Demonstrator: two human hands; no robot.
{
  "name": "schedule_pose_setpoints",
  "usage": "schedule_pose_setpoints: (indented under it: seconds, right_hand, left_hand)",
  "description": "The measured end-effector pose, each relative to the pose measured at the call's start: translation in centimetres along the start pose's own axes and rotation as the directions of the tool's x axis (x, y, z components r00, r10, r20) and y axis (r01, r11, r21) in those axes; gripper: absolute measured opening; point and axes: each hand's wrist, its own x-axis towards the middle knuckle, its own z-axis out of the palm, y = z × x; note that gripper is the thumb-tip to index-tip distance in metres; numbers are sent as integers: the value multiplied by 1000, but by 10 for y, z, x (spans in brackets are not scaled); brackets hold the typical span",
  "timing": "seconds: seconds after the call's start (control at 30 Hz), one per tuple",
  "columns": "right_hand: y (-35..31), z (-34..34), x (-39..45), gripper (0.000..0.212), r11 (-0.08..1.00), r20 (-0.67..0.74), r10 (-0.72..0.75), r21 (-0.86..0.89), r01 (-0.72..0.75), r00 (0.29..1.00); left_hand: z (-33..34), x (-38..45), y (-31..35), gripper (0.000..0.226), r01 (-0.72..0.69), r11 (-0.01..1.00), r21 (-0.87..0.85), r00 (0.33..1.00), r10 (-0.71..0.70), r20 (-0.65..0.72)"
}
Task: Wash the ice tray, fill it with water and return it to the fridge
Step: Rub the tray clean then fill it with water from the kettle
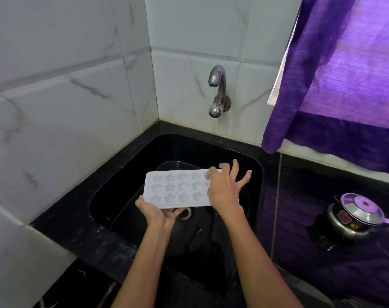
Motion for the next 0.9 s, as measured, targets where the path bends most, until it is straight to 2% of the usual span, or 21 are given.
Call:
schedule_pose_setpoints:
  seconds: [0.27, 0.5, 0.67, 0.9]
  right_hand:
    - [-14, 3, -10, 45, 992, 136, -102, -61, 111, 985]
    - [-17, 2, -10, 34, 993, 132, -54, -101, 68, 990]
    - [-20, 6, -12, 32, 989, 122, -87, -107, 101, 989]
    - [-19, 9, -11, 32, 992, 121, -61, -105, 73, 991]
  left_hand:
    - [2, -3, 0, 60, -3, 1000, 19, 1000, 3, 6]
    - [1, -4, 0, 60, -3, 1000, 20, 1000, 3, 14]
    - [2, -3, 0, 61, -4, 1000, 20, 1000, 4, 14]
    - [2, -3, -2, 58, -5, 999, 31, 1000, 5, 15]
